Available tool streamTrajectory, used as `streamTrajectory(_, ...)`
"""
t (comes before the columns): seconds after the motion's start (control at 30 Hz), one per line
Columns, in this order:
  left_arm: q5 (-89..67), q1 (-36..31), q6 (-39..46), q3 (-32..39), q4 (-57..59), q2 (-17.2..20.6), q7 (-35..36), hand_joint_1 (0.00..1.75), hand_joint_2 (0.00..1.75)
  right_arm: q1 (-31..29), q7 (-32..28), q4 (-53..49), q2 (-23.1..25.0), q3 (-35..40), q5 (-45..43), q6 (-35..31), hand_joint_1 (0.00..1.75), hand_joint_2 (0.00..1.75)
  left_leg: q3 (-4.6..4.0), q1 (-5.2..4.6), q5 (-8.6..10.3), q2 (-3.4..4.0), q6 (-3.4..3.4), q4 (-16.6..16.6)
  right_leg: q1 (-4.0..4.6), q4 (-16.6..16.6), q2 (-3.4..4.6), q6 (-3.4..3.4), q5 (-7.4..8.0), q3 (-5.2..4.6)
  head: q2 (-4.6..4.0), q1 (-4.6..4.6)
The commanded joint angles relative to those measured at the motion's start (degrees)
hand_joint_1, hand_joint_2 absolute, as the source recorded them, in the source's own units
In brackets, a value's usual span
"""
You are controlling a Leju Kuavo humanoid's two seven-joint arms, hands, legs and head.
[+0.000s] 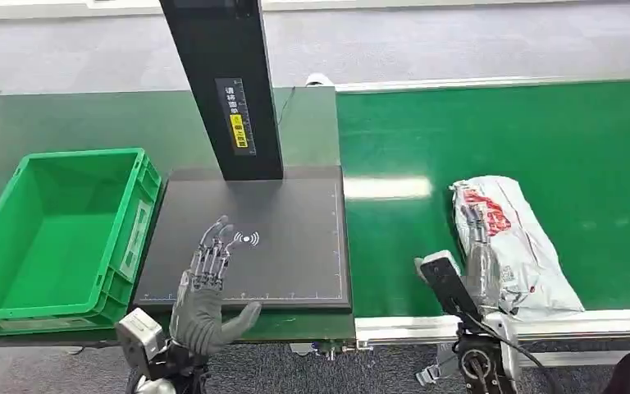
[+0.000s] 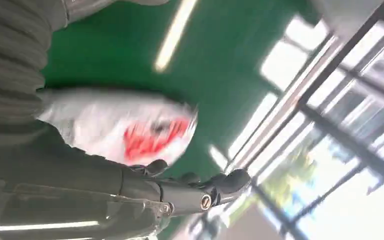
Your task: Moved the parcel from conveyor to table for the left to box.
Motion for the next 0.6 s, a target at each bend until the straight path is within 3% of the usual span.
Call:
streamTrajectory(0.03,0.2,0.3,0.2,0.2,0.2,1.5,0.2,0.00,1.75,-4.4,1.0,9.6,-1.5,-6.5,2.5,-2.0,0.00,1.75,0.09,0.05,0.02,-0.02,0.15,-0.1,0.10,-0.2,-0.04,-0.22,0.06,0.12,0.00,0.00)
streamTrajectory(0.37,0.2,0.3,0.2,0.2,0.3,1.5,0.2,0.00,1.75,-4.3,1.0,9.5,-1.2,-6.5,2.6,-2.0,0.00,1.75,0.04,0.02,0.00,-0.02,0.10,0.0,0.05,-0.1,-0.02,-0.15,0.02,0.03,0.00,-0.02)
streamTrajectory(0.47,0.2,-0.2,0.1,-0.2,0.5,1.4,0.2,0.00,1.75,-4.8,3.6,11.4,-1.5,-8.3,4.3,-1.7,0.00,1.75,0.05,0.04,0.01,-0.02,0.16,-0.1,0.10,-0.1,-0.04,-0.23,0.06,0.07,0.00,0.00)
streamTrajectory(0.6,0.1,-0.7,-0.1,-0.5,1.0,1.0,1.0,0.00,1.75,-6.1,10.1,17.4,-2.5,-11.6,13.8,-5.1,0.00,1.75,0.05,0.03,0.01,-0.10,0.09,0.0,0.06,-0.1,-0.10,-0.14,0.02,0.08,0.00,-0.02)
